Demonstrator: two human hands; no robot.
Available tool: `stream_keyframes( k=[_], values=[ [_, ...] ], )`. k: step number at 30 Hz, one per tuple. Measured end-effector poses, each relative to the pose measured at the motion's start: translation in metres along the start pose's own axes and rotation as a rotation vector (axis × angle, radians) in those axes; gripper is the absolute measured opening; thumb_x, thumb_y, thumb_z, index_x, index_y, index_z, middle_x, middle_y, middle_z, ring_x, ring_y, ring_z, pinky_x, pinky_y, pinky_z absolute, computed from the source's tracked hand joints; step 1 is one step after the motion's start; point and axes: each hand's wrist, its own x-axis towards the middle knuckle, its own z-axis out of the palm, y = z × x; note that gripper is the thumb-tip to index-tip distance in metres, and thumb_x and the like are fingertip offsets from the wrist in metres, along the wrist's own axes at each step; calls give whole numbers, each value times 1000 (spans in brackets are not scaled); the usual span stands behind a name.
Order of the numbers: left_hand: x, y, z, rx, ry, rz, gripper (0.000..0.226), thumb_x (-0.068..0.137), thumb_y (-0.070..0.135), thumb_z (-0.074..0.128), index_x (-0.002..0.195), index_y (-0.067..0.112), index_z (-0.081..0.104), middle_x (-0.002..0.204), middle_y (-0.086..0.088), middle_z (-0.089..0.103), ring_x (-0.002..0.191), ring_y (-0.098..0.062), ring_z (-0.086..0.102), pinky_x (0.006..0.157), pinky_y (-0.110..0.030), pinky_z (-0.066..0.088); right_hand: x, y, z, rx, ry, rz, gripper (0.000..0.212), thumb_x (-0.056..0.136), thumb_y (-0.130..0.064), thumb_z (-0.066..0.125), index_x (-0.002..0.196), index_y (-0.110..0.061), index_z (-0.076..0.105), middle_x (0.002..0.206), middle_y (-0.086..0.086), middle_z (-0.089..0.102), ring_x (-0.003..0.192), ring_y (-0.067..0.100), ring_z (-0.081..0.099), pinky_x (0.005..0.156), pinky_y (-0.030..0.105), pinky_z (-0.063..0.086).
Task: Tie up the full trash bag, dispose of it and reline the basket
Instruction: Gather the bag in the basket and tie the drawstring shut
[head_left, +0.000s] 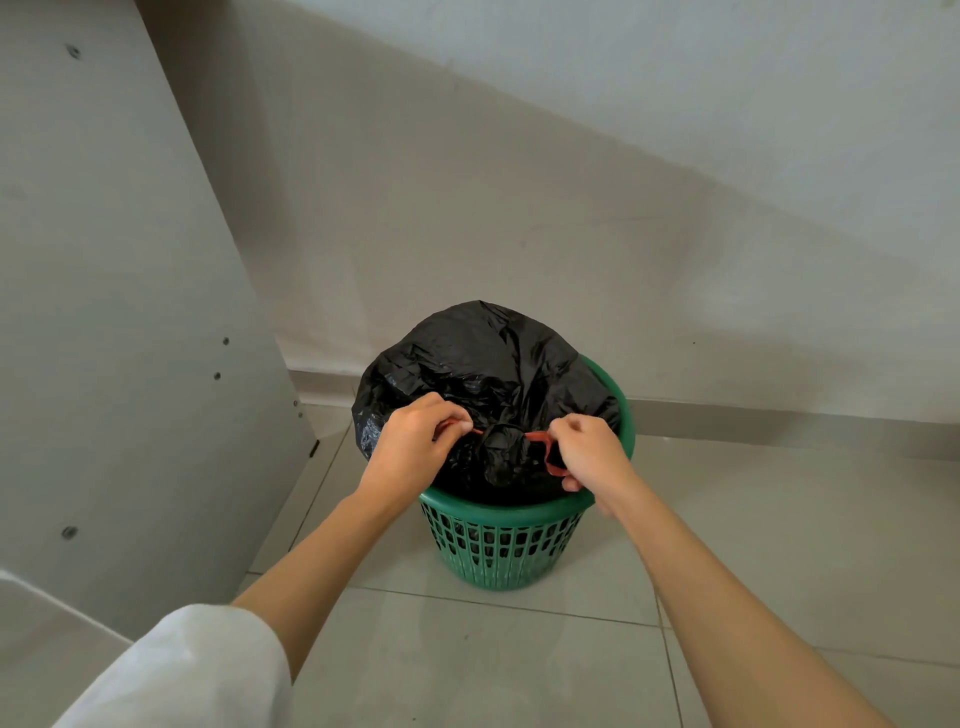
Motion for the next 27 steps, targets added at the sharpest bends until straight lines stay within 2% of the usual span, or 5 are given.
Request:
stream_keyframes(
  k=[3, 7, 13, 18, 27],
  values=[
    [6, 6, -2, -10, 34, 24, 6, 86, 13, 66, 87, 13, 72, 79, 7, 61, 71, 0, 55, 68, -8, 42, -7, -2, -9, 75, -134, 8, 37, 93, -38, 55, 80, -4, 66, 45, -4, 35, 39, 9, 32, 37, 21, 22],
    [9, 6, 3, 30, 5, 54, 7, 86, 12, 66, 89, 10, 72, 81, 4, 61, 72, -4, 57, 68, -7, 41, -10, -3, -14, 228, -222, 8, 38, 95, -32, 54, 64, -10, 53, 50, -3, 33, 40, 9, 35, 37, 20, 18],
    [10, 11, 7, 345, -135, 337, 20, 94, 18, 51, 80, 6, 60, 77, 0, 49, 69, -17, 46, 64, -28, 42, -5, -15, -7, 667, -73, 202, 35, 95, -19, 52, 61, -13, 47, 39, -7, 34, 31, 6, 26, 33, 18, 15],
    [8, 12, 7, 341, -136, 320, 24, 92, 17, 43, 70, 15, 35, 74, 5, 34, 69, -14, 33, 67, -21, 20, -2, -14, 3, 972, -89, 336, 35, 96, -10, 44, 61, -12, 42, 34, -7, 32, 23, 5, 25, 26, 14, 14],
    [-3, 3, 5, 151, -144, 136, 31, 91, 9, 47, 65, 15, 30, 69, 8, 30, 61, -8, 33, 56, -18, 28, -3, -10, 1, 1040, -104, 385, 37, 94, -5, 45, 58, -13, 39, 32, -6, 31, 22, 4, 23, 24, 14, 14]
  ],
)
